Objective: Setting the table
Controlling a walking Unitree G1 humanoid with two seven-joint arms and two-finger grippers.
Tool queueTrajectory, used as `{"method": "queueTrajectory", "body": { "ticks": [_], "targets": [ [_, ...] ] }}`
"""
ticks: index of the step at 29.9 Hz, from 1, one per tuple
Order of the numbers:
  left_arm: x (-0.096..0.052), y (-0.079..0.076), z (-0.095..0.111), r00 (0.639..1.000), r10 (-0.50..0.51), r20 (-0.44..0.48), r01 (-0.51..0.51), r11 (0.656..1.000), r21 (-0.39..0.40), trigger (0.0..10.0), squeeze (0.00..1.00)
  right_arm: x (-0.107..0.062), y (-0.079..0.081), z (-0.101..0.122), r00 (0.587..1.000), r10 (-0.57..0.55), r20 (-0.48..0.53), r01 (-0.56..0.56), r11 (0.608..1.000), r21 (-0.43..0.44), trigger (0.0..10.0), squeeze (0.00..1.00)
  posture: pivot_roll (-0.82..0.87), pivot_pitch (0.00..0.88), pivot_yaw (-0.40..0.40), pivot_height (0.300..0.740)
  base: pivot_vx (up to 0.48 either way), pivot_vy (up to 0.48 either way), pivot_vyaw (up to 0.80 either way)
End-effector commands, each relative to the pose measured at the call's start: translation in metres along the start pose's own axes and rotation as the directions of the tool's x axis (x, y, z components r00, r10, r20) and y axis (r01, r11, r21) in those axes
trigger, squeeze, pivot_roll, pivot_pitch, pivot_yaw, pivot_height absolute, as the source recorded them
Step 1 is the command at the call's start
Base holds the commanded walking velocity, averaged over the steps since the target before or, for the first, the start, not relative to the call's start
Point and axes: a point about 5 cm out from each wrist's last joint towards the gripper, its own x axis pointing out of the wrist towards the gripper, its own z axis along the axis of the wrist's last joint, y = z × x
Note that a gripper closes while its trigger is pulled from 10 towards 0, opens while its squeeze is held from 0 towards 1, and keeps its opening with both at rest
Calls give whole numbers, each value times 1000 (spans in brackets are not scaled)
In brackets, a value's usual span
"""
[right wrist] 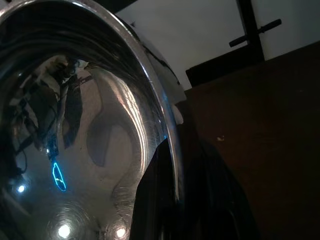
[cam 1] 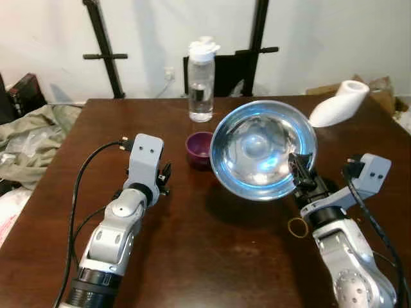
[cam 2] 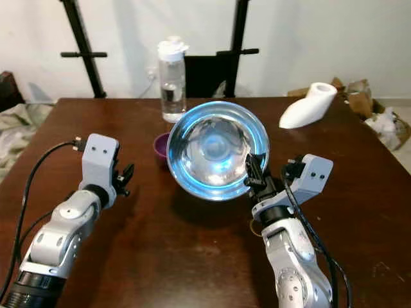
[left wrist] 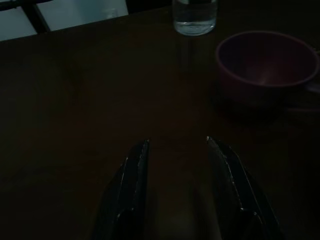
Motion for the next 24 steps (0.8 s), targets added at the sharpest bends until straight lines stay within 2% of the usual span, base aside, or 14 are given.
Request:
{"method": "queueTrajectory", "body": {
  "ticks": [1,6,11,15,20,24],
  "targets": [
    [-3,1,-5,1000,0,-20,0,1000,2,10000,0,-3,-4,-5,999,-26,-33,24,999,-35,10000,0,13,121,110,740,0,0,0],
    [-5,3,-6,999,-9,-36,9,1000,2,10000,0,-6,-18,-17,983,-122,-136,114,991,-65,10000,0,19,131,99,740,0,0,0],
    [-10,9,-4,996,-85,-29,86,996,26,10000,0,-9,-34,-18,962,-153,-225,142,988,-66,10000,0,18,136,95,740,0,0,0],
    [-17,18,0,990,-142,-17,143,988,56,10000,0,-6,-51,-12,951,-190,-243,179,981,-70,10000,0,35,141,84,740,0,0,0],
    [-25,27,0,989,-146,-20,147,987,70,10000,0,0,-58,-10,947,-203,-251,192,979,-68,10000,0,49,148,75,740,0,0,0],
    [-29,27,-1,988,-155,-23,156,985,75,10000,0,2,-60,-13,940,-207,-273,199,978,-56,10000,0,52,151,72,740,0,0,0]
  ]
}}
